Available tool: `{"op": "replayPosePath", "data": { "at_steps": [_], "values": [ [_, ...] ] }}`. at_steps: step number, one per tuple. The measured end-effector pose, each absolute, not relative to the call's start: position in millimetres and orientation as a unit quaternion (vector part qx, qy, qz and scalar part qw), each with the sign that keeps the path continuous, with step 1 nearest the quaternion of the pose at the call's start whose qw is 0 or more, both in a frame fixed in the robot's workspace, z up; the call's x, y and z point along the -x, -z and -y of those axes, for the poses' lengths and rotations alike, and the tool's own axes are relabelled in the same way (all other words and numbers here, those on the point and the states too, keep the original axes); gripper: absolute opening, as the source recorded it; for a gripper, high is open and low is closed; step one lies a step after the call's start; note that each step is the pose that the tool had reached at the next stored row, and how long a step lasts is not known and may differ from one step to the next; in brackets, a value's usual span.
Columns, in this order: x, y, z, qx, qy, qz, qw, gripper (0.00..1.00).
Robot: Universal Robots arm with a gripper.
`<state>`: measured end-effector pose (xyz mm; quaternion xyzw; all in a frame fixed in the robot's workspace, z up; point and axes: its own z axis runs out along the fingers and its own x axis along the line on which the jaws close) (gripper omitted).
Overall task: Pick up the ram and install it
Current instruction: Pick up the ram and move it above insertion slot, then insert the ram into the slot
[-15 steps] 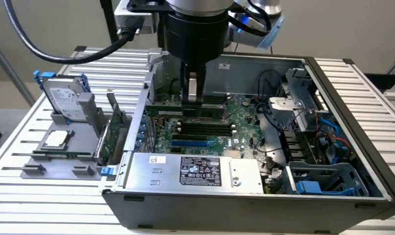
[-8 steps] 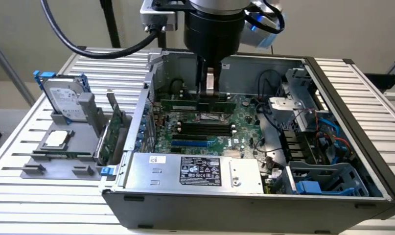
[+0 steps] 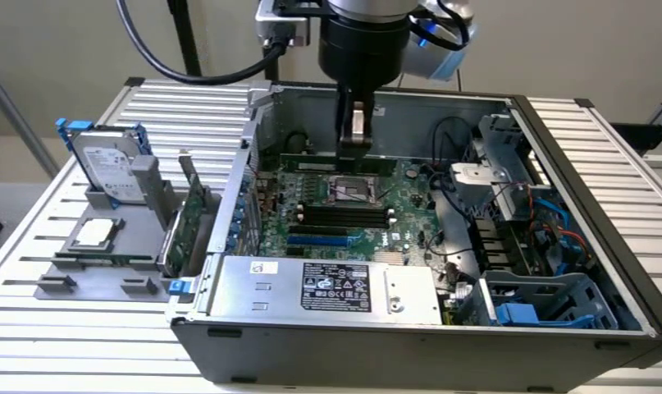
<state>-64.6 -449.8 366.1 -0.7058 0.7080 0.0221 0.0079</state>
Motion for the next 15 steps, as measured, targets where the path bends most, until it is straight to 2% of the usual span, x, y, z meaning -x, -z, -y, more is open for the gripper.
{"op": "replayPosePath", "data": {
  "at_steps": [9,15],
  "values": [
    [60,-351,410,0.706,-0.022,-0.708,0.008,0.0],
    [54,-340,396,0.706,-0.022,-0.708,0.008,0.0]
  ]
}}
